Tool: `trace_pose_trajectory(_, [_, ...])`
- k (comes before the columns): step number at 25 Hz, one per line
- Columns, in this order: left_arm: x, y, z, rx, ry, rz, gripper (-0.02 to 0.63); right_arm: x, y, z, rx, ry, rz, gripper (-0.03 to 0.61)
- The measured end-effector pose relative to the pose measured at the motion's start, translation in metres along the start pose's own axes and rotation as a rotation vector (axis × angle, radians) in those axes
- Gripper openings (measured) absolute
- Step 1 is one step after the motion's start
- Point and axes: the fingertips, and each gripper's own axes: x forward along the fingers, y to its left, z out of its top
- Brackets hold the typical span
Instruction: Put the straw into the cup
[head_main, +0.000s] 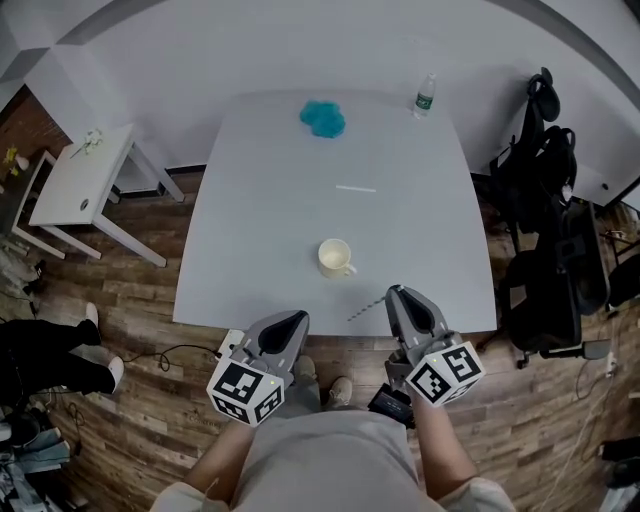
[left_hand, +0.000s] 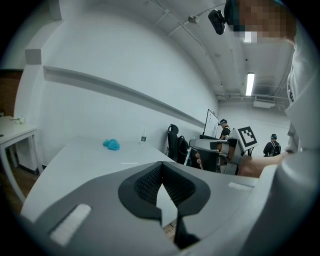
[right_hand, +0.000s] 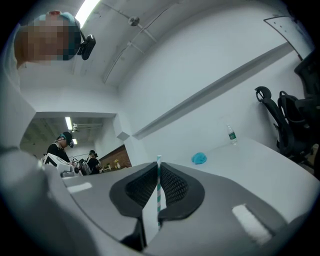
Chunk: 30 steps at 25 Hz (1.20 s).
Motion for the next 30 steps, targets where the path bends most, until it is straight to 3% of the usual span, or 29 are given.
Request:
trace_pose_trajectory(15, [0.047,0.059,0.023,0.015,0.012,-0.043,0.018,0.060,-0.035,0.023,0.007,-0.028,-0.063,0.023])
trace_pose_trajectory(30, [0.083,0.091,0.016,-0.017,0.040,-0.049,0.018,0.098,-0.075,0.020,0.049,-0.030,-0.119,0.023])
